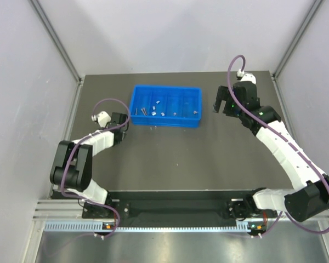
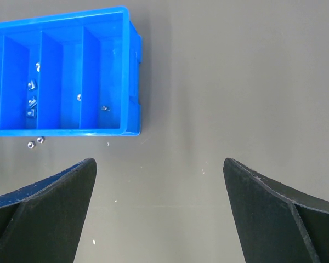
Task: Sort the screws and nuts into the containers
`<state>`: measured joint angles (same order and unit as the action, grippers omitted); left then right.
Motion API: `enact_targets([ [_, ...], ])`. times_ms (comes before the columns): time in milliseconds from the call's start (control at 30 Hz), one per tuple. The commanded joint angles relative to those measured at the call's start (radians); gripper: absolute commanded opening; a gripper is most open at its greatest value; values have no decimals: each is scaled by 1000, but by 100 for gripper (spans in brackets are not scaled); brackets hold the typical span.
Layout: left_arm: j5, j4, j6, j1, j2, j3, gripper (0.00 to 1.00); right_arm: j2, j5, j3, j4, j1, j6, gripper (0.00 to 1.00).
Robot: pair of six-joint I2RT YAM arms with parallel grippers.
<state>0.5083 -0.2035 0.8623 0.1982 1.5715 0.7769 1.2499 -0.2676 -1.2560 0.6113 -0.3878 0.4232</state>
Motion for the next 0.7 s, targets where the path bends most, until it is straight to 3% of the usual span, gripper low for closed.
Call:
enact_targets([
  [0,-17,-27,-16,7,-68,5,19,-26,-4,3,-25,13,8,99],
  [333,-31,-43,-52,47,-130,16,20,-14,19,20,-38,12,15,100],
  [667,-51,-160,-78,110,-79,53,48,-24,21,29,-36,13,15,100],
])
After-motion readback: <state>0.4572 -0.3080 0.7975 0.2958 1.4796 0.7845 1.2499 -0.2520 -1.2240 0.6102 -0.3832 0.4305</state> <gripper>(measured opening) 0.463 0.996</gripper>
